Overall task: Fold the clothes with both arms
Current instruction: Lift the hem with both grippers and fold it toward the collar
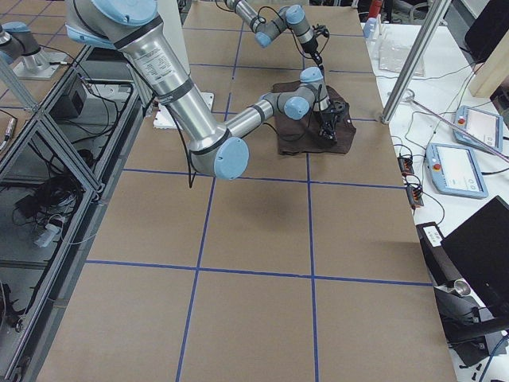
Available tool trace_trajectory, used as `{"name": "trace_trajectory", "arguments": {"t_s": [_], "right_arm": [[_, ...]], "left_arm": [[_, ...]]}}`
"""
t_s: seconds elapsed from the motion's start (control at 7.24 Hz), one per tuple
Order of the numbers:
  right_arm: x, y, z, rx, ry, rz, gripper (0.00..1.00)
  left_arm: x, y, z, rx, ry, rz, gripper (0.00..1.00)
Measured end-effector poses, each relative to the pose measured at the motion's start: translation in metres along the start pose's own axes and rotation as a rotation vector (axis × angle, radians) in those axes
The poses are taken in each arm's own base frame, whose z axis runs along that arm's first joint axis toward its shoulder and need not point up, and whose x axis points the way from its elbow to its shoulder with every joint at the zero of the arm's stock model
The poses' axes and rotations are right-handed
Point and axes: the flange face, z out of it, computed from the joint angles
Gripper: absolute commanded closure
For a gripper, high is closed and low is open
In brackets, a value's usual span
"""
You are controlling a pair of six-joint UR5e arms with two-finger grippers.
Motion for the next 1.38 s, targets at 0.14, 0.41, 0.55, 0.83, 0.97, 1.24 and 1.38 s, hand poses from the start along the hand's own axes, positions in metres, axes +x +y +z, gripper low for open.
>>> {"name": "trace_trajectory", "arguments": {"t_s": [0.14,0.41,0.55,0.83,0.97,1.24,1.38], "right_arm": [[-0.001,0.001,0.01,0.0,0.006,-0.001,1.0],[-0.011,0.002,0.02,0.001,0.017,-0.004,0.77],[-0.015,0.002,0.019,0.003,0.014,-0.004,0.62],[-0.024,0.002,0.006,0.0,-0.016,0.001,0.39],[-0.026,0.002,-0.003,-0.007,-0.042,0.003,0.38],[-0.007,0.009,-0.02,-0.053,-0.115,0.002,0.28],[0.021,0.026,-0.03,-0.111,-0.144,-0.006,0.27]], "left_arm": [[0.003,-0.001,0.019,0.003,0.006,0.001,0.96],[0.0,-0.002,0.036,0.008,0.007,0.007,0.85],[-0.001,-0.004,0.037,0.01,0.009,0.006,0.78],[0.0,-0.007,0.034,0.016,0.035,0.002,0.63],[-0.002,-0.007,0.034,0.017,0.041,0.002,0.63],[-0.011,-0.007,0.031,0.024,0.092,-0.001,0.63],[-0.019,-0.006,0.028,0.028,0.126,-0.002,0.63]]}}
